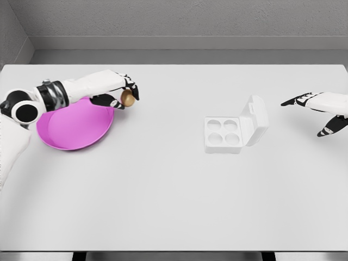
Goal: Pack egg into the box and close the box lid
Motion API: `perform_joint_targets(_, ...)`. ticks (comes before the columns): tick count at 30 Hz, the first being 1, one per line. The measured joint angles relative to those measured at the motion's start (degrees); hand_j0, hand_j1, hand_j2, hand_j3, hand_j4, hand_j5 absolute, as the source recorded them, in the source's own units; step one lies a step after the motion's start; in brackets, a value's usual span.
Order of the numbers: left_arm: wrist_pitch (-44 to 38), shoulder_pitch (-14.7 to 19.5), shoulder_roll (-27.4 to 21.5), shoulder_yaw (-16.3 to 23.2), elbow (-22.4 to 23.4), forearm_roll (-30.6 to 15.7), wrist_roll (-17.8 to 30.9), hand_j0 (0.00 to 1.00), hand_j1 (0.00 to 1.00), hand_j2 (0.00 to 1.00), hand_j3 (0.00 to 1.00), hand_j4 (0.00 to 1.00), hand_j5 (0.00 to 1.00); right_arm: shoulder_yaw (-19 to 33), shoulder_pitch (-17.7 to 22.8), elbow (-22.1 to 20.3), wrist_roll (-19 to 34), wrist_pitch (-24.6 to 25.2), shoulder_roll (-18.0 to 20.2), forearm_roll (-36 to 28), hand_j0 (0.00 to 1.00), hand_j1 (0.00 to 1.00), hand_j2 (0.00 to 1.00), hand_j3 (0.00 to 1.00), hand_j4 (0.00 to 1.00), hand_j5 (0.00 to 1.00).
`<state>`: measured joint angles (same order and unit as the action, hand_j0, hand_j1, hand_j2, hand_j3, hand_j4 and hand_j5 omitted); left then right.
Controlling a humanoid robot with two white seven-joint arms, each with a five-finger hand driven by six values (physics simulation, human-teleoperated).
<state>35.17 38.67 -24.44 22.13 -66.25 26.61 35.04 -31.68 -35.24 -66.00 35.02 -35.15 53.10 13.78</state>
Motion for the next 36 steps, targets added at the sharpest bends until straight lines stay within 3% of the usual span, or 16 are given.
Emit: perform_joint_targets(36, 0.00, 0.18, 7.78, 0.69, -1.21, 0.62, 0.00, 0.49, 0.49, 0.49, 0.49, 0.49, 0.49, 0.07, 0.00, 0.01, 0.00, 0.00, 0.24, 0.00, 1.00, 1.00, 1.00, 1.00, 1.00, 1.00)
